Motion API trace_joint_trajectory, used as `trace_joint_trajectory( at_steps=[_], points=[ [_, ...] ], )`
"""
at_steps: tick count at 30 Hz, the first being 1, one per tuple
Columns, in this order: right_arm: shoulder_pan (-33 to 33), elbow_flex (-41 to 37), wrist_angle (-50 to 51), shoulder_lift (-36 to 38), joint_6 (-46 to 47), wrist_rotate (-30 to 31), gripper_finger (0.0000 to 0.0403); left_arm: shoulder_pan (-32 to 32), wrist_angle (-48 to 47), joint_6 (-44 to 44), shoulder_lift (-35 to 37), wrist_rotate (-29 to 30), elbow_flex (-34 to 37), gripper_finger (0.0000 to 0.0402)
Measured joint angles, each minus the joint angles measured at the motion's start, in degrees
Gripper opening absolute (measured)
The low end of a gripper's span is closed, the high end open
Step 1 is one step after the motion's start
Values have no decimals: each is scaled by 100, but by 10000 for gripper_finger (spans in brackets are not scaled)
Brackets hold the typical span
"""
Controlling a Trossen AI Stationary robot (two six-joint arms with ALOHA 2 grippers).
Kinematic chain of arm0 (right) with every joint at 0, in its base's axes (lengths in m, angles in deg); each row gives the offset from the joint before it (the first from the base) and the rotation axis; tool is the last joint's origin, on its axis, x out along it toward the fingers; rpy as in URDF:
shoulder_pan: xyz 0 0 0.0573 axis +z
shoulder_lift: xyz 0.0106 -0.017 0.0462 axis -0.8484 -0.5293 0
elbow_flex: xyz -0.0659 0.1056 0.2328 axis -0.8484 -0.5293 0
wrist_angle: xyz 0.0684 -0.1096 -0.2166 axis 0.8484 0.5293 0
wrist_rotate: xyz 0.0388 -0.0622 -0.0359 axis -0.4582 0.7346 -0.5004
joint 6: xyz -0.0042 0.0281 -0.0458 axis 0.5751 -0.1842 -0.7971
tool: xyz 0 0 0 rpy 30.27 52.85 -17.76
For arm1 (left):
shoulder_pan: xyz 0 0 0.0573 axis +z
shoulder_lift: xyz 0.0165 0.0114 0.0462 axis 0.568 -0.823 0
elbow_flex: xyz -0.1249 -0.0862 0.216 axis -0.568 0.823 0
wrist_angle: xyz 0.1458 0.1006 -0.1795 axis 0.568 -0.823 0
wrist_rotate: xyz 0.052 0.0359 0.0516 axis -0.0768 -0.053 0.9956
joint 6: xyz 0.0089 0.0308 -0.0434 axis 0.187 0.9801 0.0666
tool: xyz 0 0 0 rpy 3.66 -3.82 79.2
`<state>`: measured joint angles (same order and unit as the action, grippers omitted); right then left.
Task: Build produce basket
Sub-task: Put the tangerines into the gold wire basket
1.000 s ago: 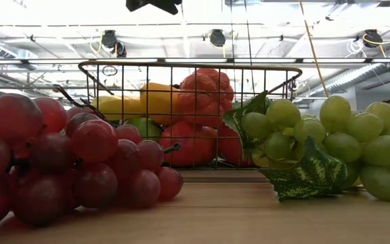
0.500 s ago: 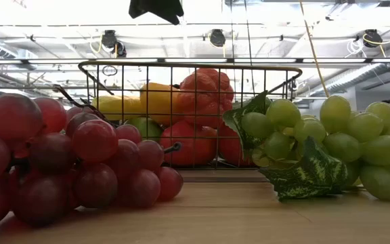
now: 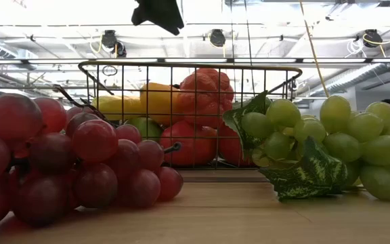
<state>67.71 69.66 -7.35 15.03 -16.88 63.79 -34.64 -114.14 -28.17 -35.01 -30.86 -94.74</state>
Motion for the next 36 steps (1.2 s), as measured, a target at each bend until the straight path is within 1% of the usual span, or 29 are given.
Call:
trace_joint_trajectory(
  at_steps=[9, 12, 14, 21, 24, 30, 32, 34, 36],
  points=[
    [4, 0, 2, -34, 1157, -10, 4, 7, -2, 264, 0, -1, 0, 108],
    [4, 0, 2, -91, 1735, -10, 4, -11, -34, 264, 0, -7, 0, 108],
    [4, 0, 0, -154, 2196, -10, 4, -24, -179, 254, 0, -157, 0, 108],
    [7, 0, -130, -585, 3563, -35, 4, -46, -1275, -534, 0, -578, 0, 108],
    [7, 0, -401, -855, 4175, -42, 4, -109, -1794, -551, -2, -653, 2, 108],
    [8, 0, -968, -1326, 5756, -56, 4, -239, -2641, -546, -2, -610, 2, 108],
    [9, 0, -1012, -1407, 6219, -75, 4, -275, -2902, -533, -2, -566, 2, 108],
    [17, 3, -982, -1432, 6519, -297, 4, -305, -3120, -547, -2, -503, 2, 108],
    [56, 138, -613, -1432, 6707, -515, 4, -315, -3204, -553, 17, -490, 4, 108]
  ],
)
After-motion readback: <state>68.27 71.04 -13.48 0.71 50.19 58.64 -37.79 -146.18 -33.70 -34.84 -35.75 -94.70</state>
